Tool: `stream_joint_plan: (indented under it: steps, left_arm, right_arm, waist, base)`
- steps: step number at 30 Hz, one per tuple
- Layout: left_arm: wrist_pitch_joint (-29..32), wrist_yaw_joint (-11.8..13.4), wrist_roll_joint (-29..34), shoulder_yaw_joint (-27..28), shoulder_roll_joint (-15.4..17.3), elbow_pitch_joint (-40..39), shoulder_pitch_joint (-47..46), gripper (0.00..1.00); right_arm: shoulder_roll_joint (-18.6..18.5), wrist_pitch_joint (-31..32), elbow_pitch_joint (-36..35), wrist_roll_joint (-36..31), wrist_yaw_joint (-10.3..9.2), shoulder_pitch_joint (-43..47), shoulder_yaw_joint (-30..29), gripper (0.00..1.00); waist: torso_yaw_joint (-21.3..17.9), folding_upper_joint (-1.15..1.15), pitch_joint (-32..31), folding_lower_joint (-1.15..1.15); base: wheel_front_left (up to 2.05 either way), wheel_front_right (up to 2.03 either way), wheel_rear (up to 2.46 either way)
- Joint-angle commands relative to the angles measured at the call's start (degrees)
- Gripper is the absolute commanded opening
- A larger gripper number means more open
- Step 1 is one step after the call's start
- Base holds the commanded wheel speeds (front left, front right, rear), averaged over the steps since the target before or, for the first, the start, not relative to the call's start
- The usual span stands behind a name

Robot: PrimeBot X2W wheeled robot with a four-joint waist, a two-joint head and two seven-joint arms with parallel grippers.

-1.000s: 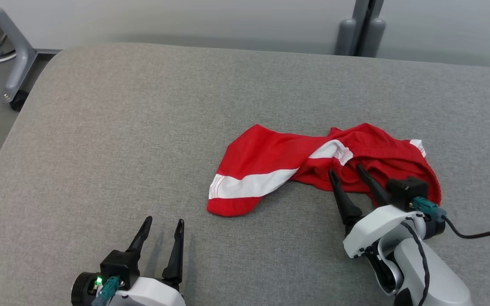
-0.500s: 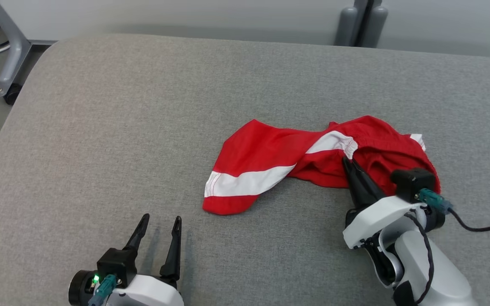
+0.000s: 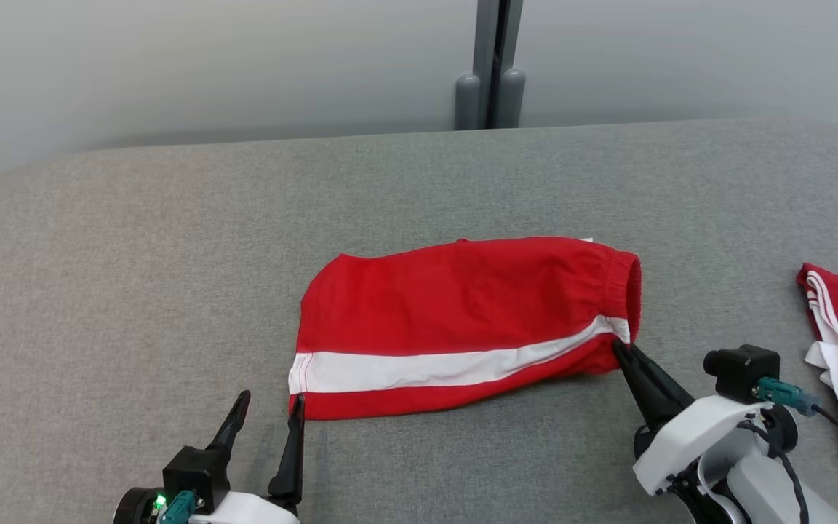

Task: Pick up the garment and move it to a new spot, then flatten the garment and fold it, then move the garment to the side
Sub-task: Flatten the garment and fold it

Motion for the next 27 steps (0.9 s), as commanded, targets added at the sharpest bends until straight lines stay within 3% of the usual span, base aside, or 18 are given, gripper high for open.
stream_joint_plan:
  steps: [1,5,6,7,13,20,27]
  left_arm:
    - [-0.1,-0.1,0.4,0.4,0.3,0.2,0.5,1.00]
    - [-0.1,-0.3,0.6,0.7,0.3,0.7,1.6,1.00]
    - [-0.1,-0.4,0.9,1.0,0.3,1.1,2.0,1.00]
    - [-0.1,-0.4,1.1,1.3,0.3,1.2,2.1,1.00]
    - [-0.1,0.8,2.1,3.7,0.3,1.5,3.7,1.00]
    - [-0.1,1.6,4.8,7.2,0.3,0.1,3.8,1.00]
    - [-0.1,1.2,6.0,8.4,0.3,-0.1,4.7,1.00]
  right_arm:
    - [-0.8,0.6,0.0,1.3,0.00,0.9,0.8,0.00]
    - [-2.9,2.6,1.2,4.3,0.00,2.1,4.3,0.00]
    - [-3.8,1.8,3.0,3.9,-0.01,2.3,5.3,0.44]
    - [-3.7,1.1,3.9,3.6,-0.01,2.4,5.5,1.00]
    - [-2.1,-1.7,8.5,-2.8,0.00,1.2,-0.7,1.00]
    - [5.3,-1.7,-4.7,-22.1,0.00,7.8,-19.1,1.00]
    - [10.0,-1.7,-8.6,-31.7,0.00,14.9,-23.9,1.00]
  waist:
    - [-1.7,0.00,-1.4,0.00]
    - [-2.4,0.00,-2.2,0.00]
    - [-2.4,0.00,-2.7,0.00]
    - [-2.4,0.00,-2.9,0.00]
    - [-2.0,0.00,-4.6,0.00]
    - [-1.8,0.00,-5.8,0.00]
    - [-1.8,0.00,-7.1,0.00]
  base:
    - [0.00,0.00,0.00]
    - [0.00,0.00,0.00]
    - [0.00,0.00,0.00]
    - [0.00,0.00,0.00]
    - [0.00,0.00,0.00]
    - [0.00,0.00,0.00]
    - [0.00,0.00,0.00]
